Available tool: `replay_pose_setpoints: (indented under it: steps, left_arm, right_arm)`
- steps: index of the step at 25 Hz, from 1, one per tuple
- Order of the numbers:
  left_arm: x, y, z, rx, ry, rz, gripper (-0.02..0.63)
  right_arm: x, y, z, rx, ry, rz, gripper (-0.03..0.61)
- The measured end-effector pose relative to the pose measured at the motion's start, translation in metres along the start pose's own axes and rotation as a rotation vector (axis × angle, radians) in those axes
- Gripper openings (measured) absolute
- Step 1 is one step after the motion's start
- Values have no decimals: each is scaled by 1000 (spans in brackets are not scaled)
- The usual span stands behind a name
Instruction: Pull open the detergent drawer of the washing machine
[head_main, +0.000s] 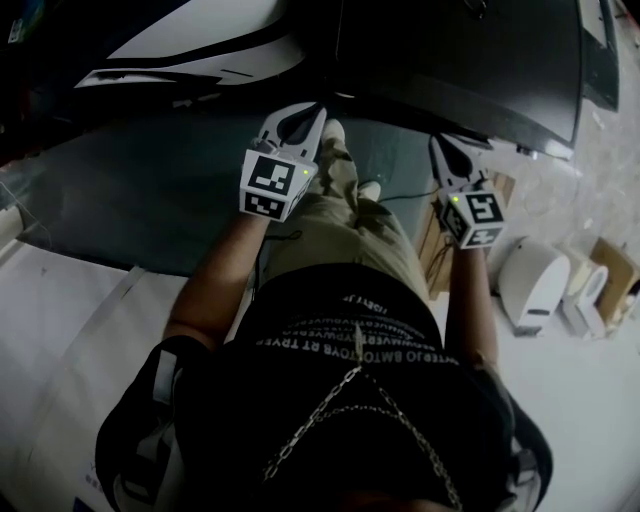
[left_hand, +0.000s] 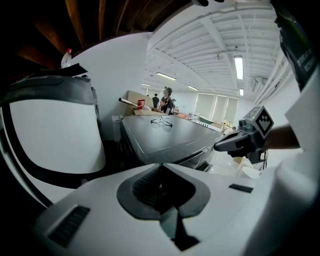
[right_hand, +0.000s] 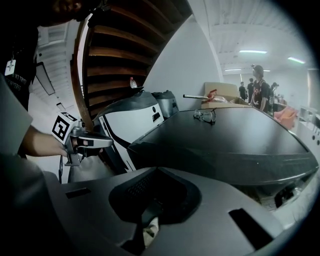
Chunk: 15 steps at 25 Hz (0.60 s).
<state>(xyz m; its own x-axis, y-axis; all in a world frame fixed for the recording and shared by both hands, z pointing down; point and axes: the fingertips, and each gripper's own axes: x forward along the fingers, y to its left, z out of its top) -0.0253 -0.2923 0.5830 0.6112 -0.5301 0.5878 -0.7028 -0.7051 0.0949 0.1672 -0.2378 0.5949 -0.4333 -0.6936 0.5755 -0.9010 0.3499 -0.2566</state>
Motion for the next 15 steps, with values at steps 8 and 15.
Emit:
replay_pose_setpoints:
  steps: [8, 15]
  left_arm:
    - [31, 8, -19, -26, 38, 11, 35]
    - [55, 11, -36, -38, 88, 4, 112]
  right_arm:
    - [24, -7, -11, -25, 37, -15, 5]
    - [39, -15, -24, -25, 77, -44, 92]
